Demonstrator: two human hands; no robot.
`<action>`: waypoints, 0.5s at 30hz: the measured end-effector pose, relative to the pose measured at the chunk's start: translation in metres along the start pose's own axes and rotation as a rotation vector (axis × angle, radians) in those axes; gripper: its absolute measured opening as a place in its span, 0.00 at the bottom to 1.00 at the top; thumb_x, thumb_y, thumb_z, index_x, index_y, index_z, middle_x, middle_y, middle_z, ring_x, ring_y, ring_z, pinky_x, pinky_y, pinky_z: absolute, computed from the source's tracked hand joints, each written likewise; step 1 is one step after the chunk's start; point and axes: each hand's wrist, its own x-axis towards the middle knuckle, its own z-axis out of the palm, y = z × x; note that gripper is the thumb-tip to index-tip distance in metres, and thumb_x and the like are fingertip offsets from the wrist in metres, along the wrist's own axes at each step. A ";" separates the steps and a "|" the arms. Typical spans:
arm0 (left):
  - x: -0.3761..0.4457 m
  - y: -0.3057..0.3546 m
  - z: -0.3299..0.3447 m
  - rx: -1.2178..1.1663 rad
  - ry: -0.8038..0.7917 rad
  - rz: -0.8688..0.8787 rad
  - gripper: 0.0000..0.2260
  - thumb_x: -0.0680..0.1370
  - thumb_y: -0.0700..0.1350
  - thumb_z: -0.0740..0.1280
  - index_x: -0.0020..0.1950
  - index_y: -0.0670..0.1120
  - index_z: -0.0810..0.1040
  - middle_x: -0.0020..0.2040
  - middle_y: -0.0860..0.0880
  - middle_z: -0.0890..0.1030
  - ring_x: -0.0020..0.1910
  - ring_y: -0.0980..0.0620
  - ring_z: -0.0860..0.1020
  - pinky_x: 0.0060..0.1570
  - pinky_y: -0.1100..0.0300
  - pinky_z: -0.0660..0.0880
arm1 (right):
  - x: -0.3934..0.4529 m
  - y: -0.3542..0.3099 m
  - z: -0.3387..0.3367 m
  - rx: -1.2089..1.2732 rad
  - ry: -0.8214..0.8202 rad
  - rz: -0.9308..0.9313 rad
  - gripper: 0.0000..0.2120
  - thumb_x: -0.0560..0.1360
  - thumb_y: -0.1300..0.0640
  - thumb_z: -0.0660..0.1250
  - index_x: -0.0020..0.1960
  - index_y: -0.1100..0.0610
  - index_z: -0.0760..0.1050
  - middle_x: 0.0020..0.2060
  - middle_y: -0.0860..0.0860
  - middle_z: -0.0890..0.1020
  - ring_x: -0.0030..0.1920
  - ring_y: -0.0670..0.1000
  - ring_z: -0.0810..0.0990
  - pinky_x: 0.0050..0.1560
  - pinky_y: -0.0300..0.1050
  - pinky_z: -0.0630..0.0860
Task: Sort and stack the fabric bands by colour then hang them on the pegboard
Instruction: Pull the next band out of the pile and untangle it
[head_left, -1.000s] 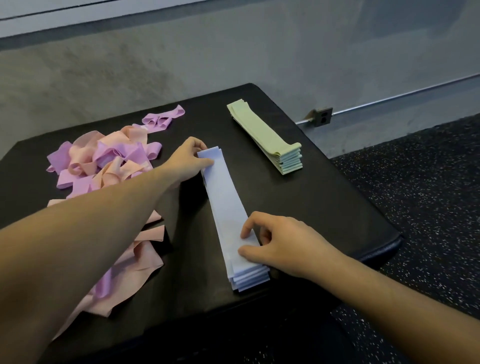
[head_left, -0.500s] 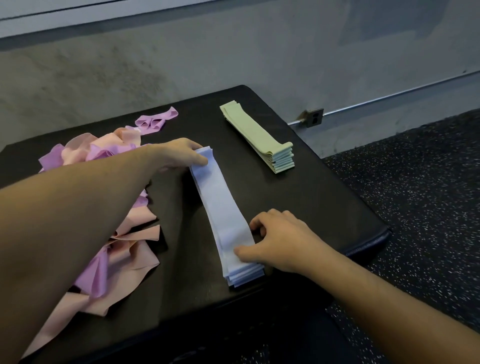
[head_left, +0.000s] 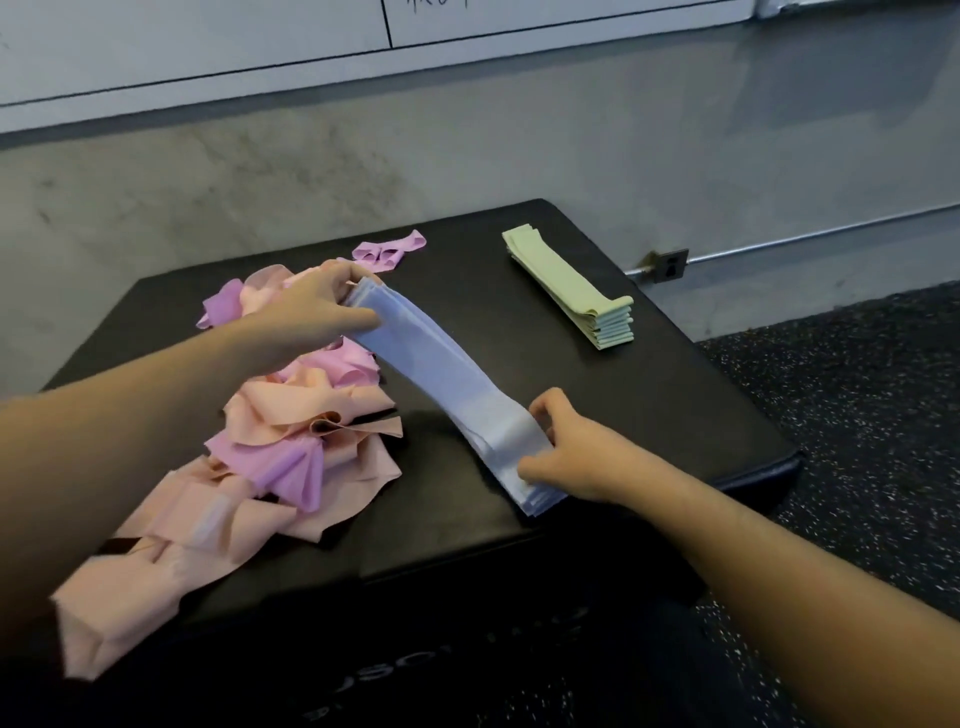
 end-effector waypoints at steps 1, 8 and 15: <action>-0.011 -0.003 -0.005 -0.021 0.012 0.015 0.16 0.65 0.46 0.72 0.52 0.52 0.76 0.49 0.44 0.80 0.44 0.50 0.77 0.41 0.55 0.73 | 0.001 0.000 0.001 0.041 0.008 -0.007 0.24 0.73 0.52 0.68 0.63 0.47 0.60 0.51 0.51 0.78 0.47 0.53 0.80 0.53 0.49 0.78; -0.096 -0.026 -0.025 -0.201 0.123 0.030 0.23 0.60 0.47 0.75 0.52 0.49 0.74 0.49 0.42 0.82 0.47 0.48 0.80 0.49 0.50 0.76 | -0.001 -0.005 -0.024 -0.132 0.006 -0.184 0.16 0.74 0.61 0.69 0.58 0.48 0.80 0.49 0.47 0.83 0.48 0.47 0.80 0.44 0.35 0.74; -0.152 -0.059 0.022 -0.131 0.103 0.163 0.25 0.74 0.39 0.75 0.61 0.66 0.75 0.56 0.60 0.79 0.55 0.59 0.78 0.56 0.65 0.75 | -0.020 0.010 -0.054 -0.484 0.091 -0.313 0.17 0.78 0.58 0.65 0.66 0.48 0.73 0.59 0.49 0.78 0.59 0.52 0.76 0.60 0.50 0.72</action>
